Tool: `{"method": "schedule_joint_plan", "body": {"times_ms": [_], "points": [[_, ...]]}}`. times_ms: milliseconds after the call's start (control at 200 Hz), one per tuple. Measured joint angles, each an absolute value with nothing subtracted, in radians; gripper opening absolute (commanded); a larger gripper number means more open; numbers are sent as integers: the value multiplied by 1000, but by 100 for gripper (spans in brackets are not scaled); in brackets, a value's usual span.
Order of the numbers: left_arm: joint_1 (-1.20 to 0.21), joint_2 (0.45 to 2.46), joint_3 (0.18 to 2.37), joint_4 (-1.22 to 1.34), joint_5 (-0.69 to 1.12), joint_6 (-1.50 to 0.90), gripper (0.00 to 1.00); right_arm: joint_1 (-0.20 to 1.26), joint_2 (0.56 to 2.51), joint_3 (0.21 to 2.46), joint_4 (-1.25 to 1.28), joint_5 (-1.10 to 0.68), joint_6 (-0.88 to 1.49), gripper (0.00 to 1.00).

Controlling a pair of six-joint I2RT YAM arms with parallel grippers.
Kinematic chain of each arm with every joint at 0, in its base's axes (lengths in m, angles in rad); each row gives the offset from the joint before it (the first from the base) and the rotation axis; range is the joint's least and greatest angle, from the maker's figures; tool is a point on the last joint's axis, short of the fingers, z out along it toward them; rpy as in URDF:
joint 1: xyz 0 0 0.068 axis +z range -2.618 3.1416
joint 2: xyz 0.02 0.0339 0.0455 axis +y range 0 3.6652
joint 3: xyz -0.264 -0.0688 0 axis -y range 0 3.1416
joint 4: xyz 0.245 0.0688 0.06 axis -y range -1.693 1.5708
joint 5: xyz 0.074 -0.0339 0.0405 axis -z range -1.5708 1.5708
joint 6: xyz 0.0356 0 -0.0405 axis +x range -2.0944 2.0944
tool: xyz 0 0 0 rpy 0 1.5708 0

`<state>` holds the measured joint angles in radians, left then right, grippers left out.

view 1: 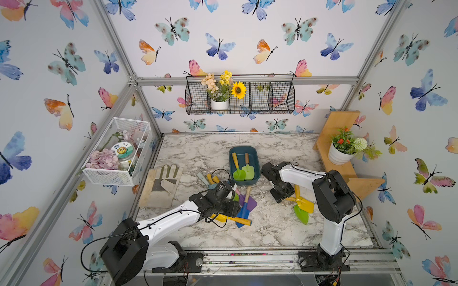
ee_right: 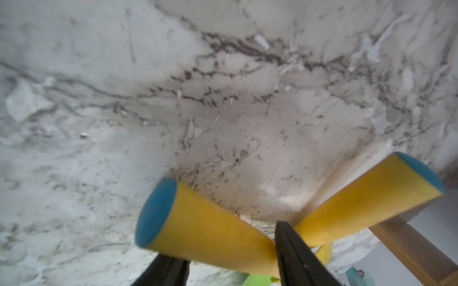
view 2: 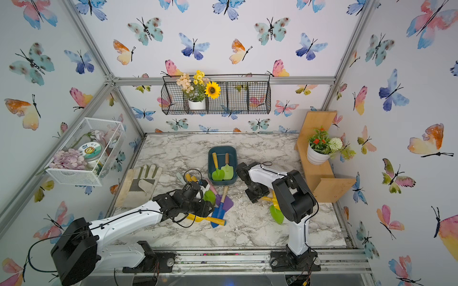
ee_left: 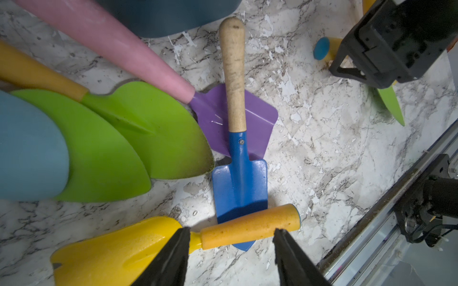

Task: Put the shovel into the storage box
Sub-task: Pick up the shovel from the center of the board.

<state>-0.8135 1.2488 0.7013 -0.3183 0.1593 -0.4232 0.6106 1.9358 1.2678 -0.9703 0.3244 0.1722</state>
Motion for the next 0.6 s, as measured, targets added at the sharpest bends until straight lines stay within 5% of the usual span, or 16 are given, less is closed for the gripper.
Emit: {"method": "schedule_joint_plan", "body": {"times_ms": [601], "points": [[-810,1263,703,-318,159,-435,59,637,1950,1334,-930,397,170,30]]}}
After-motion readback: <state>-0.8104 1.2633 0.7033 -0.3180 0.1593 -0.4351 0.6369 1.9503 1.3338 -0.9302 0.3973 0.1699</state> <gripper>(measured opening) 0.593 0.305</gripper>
